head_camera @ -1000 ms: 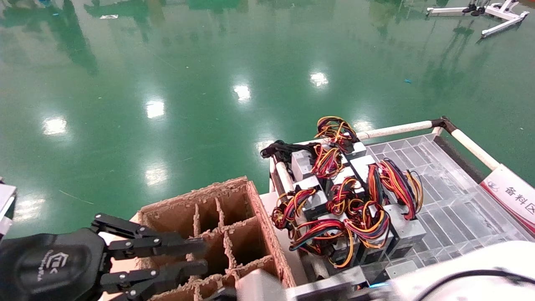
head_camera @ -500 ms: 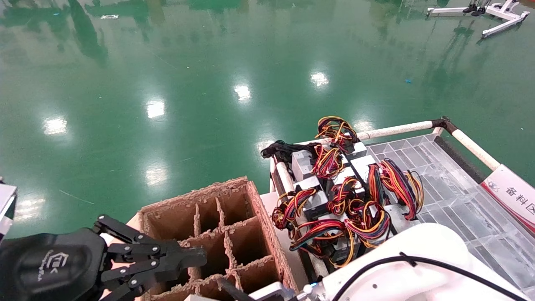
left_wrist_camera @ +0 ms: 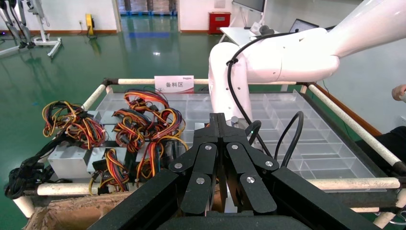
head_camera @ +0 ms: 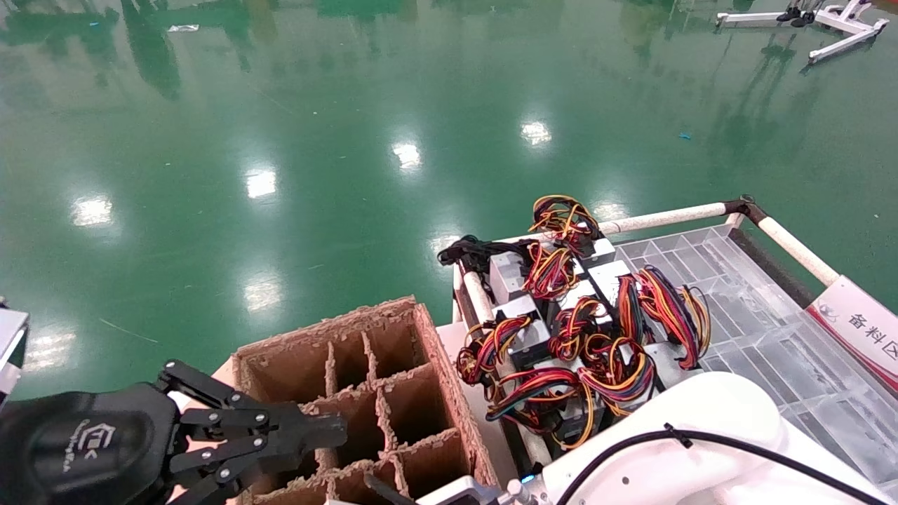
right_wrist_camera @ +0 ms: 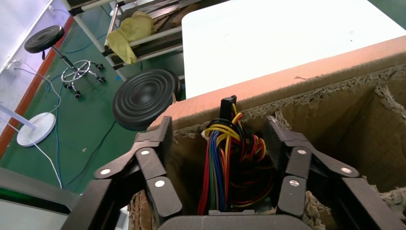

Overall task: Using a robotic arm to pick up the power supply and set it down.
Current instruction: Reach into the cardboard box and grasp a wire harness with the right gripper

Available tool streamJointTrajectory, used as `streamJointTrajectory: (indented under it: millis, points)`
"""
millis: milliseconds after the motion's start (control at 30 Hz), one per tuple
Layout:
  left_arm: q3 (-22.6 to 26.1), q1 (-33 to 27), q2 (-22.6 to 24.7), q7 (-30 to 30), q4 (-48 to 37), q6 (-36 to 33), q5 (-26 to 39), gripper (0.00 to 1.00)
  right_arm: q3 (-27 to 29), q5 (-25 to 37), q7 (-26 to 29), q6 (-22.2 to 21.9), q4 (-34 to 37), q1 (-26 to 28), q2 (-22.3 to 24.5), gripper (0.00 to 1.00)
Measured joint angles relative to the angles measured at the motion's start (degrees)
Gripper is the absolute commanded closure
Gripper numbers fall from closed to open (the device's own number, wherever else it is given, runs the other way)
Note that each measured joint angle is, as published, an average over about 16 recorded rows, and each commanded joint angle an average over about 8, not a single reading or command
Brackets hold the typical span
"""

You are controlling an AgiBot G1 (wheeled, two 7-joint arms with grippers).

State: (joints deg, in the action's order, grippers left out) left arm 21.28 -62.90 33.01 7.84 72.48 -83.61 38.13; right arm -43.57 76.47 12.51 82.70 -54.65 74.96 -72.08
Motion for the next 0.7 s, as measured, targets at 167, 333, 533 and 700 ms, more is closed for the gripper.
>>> streamJointTrajectory:
  millis: [167, 333, 533, 700]
  points:
    - [0.00, 0.00, 0.00, 0.00, 0.00, 0.00, 0.00, 0.00, -0.25, 0.43, 0.43, 0.03, -0.06, 0.05, 0.18, 1.00]
    - [0.00, 0.00, 0.00, 0.00, 0.00, 0.00, 0.00, 0.00, -0.41, 0.70, 0.95, 0.22, -0.14, 0.14, 0.55, 1.00]
    - [0.01, 0.00, 0.00, 0.00, 0.00, 0.00, -0.01, 0.00, -0.29, 0.33, 1.58, 0.67, -0.40, 0.02, 1.20, 1.00]
    - [0.01, 0.00, 0.00, -0.01, 0.00, 0.00, -0.01, 0.00, 0.64, -1.58, 1.89, 1.45, -0.65, -0.41, 2.21, 1.00]
